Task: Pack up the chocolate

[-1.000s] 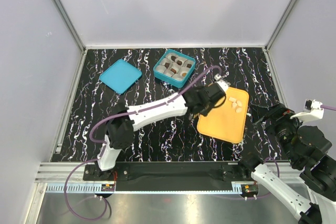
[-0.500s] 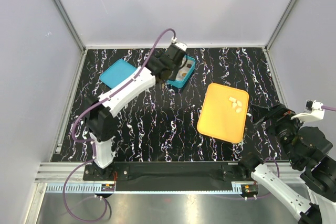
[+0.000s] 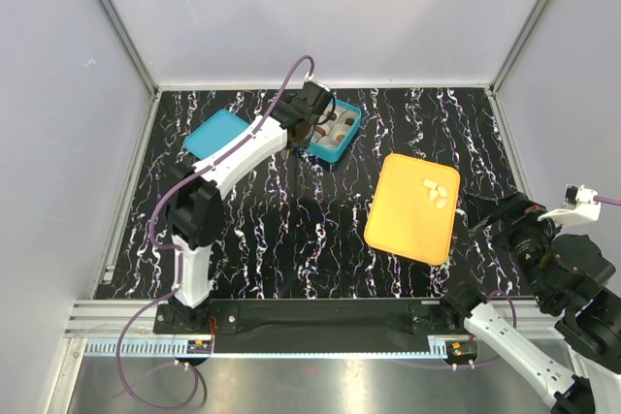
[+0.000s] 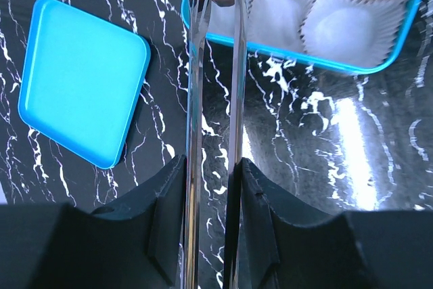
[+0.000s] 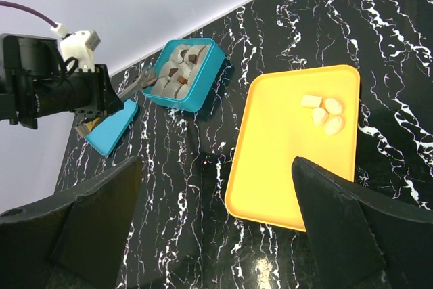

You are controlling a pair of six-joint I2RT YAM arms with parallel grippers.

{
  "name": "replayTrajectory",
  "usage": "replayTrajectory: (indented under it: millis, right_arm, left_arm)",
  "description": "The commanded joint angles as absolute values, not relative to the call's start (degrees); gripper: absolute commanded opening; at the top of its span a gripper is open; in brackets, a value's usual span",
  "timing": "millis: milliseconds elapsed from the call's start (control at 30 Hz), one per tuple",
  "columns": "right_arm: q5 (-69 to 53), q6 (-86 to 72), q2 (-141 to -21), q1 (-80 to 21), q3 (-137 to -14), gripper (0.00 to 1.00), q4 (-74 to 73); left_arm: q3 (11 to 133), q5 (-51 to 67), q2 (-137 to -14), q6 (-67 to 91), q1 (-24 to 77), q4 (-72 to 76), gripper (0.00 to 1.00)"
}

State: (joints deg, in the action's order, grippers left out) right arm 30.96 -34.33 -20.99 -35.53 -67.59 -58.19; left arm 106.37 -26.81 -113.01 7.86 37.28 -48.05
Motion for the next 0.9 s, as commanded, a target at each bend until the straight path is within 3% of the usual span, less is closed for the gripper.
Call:
replayTrajectory:
  millis: [0,867]
  right_arm:
    - [32.96,-33.49,-20.92,-35.86,-67.76,1.0,-56.6]
    - [33.14,-33.66,-20.83,-35.86,-66.97,1.0,-56.51]
  left_arm:
    - [108.99,-29.53,-113.73,6.59,36.83,-47.81,0.39]
    - [110.83,-30.76,-113.3,5.18,36.91,-47.55,0.45]
